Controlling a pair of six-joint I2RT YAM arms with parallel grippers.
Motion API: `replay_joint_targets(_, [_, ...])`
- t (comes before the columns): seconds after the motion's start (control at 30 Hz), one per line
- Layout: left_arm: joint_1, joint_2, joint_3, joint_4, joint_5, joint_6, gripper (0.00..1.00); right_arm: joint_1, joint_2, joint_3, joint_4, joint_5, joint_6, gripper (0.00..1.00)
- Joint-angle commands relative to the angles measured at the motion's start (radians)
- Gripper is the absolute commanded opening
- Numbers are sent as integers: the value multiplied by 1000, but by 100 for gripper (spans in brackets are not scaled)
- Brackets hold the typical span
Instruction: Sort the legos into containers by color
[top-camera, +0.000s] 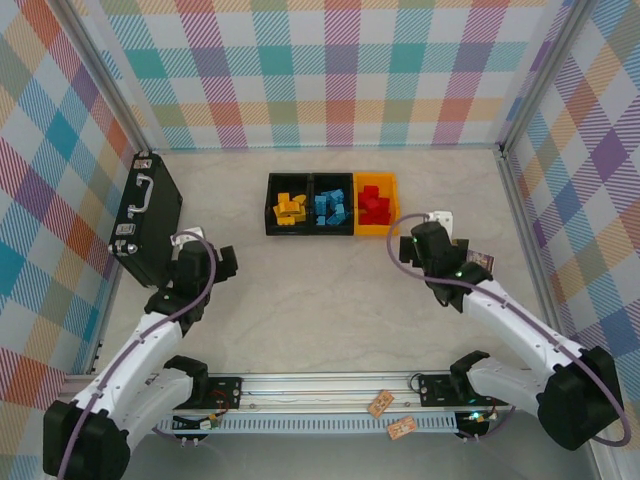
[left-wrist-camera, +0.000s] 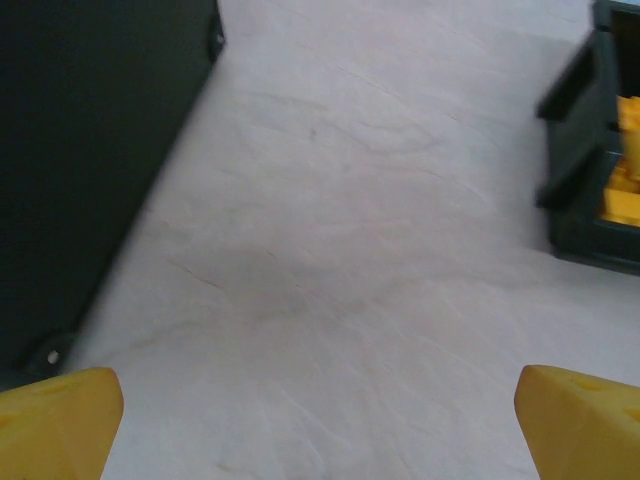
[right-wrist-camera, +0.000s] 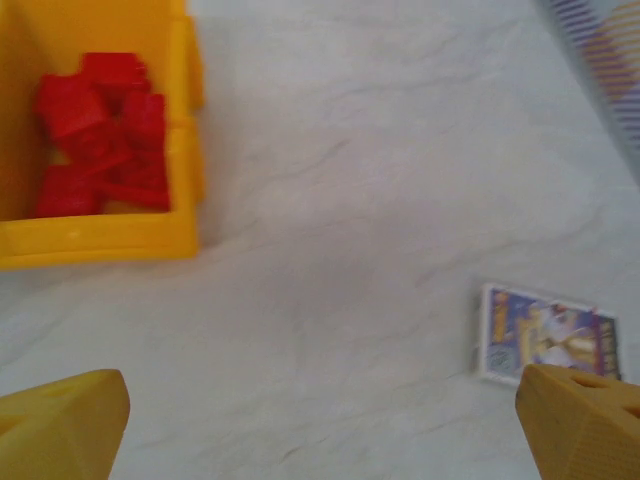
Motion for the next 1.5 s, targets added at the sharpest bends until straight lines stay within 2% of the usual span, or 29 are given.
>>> replay_joint_targets(0.0, [67, 103, -43, 357, -18, 126, 100, -57, 8, -124, 423, 155, -204, 99])
replay_joint_targets(0.17, [93, 426, -33, 643, 0, 201, 100, -171, 160, -205, 647, 150, -235, 99])
replay_joint_targets(0.3, [101, 593, -75, 942, 18, 214, 100, -234, 266, -264, 840, 52, -272, 99])
replay_joint_targets(0.37, [104, 665, -77, 1003, 33, 217, 100, -266, 289, -282, 957, -48, -284, 99])
replay_joint_targets(0.43, [123, 715, -107, 1090, 108, 215, 100, -327, 332, -314, 1091, -213, -260, 99])
replay_joint_targets(0.47, [126, 741, -116, 1149, 93, 225, 100, -364, 375, -315, 1125, -301, -237, 99])
replay_joint_targets(0.5, [126, 726, -107, 1096, 107, 219, 100, -390, 438, -309, 1197, -372, -253, 99])
replay_joint_targets(0.57, [130, 730, -104, 1105, 121, 223, 99, -431, 454, -223, 1032, -562, -259, 99])
replay_joint_targets(0.6, [133, 725, -98, 1086, 127, 217, 100, -472, 476, -225, 1030, -630, -234, 99])
replay_joint_targets(0.63, [133, 725, -98, 1078, 128, 215, 99, -481, 498, -256, 1126, -656, -243, 99])
replay_joint_targets(0.7, [133, 728, -92, 1077, 128, 215, 100, -475, 484, -241, 1072, -643, -243, 99])
replay_joint_targets(0.73, [143, 728, -89, 1067, 139, 209, 99, -475, 495, -247, 1108, -643, -242, 99])
replay_joint_targets(1.47, [143, 726, -97, 1080, 142, 211, 99, -476, 487, -242, 1084, -658, -246, 99])
